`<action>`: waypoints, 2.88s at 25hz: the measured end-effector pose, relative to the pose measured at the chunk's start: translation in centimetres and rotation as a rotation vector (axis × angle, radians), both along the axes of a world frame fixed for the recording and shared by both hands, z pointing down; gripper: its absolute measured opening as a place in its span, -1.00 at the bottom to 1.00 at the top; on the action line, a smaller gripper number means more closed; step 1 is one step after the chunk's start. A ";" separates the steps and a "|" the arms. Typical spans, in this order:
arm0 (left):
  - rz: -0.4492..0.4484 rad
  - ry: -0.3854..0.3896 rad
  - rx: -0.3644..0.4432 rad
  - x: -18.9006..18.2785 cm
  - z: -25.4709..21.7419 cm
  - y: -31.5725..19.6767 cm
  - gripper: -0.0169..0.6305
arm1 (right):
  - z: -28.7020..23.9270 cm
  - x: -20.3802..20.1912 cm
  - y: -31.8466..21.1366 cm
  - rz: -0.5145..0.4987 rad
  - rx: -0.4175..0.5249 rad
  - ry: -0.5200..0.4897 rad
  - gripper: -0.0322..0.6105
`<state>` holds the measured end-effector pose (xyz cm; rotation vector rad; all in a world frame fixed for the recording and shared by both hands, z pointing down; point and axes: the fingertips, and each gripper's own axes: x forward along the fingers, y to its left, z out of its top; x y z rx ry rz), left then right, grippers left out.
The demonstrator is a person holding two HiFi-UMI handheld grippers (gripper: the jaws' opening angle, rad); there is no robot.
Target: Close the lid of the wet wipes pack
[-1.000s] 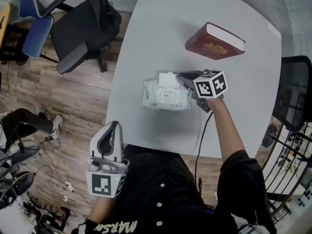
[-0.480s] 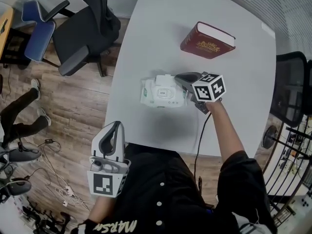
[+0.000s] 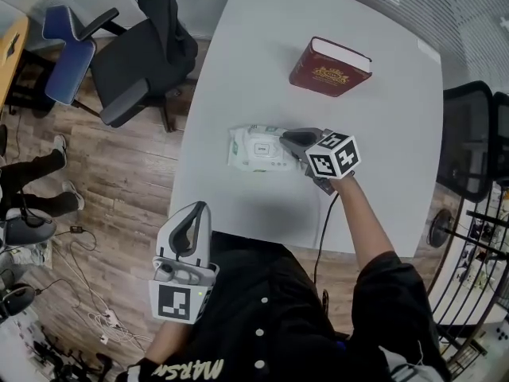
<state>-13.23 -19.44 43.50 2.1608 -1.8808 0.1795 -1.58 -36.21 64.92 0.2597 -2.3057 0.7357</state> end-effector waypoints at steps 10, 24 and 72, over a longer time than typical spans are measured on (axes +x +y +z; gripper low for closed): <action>-0.004 -0.010 0.018 0.7 -0.8 1.8 -0.90 | 0.8 0.8 2.1 0.018 0.033 0.023 -0.64; 0.006 -0.025 0.050 1.3 -1.1 3.1 -0.90 | 2.5 1.2 4.1 0.043 0.013 0.025 -0.57; -0.003 -0.005 0.031 -0.2 -0.1 2.3 -0.90 | 4.1 -3.0 4.5 0.002 0.203 0.112 -0.81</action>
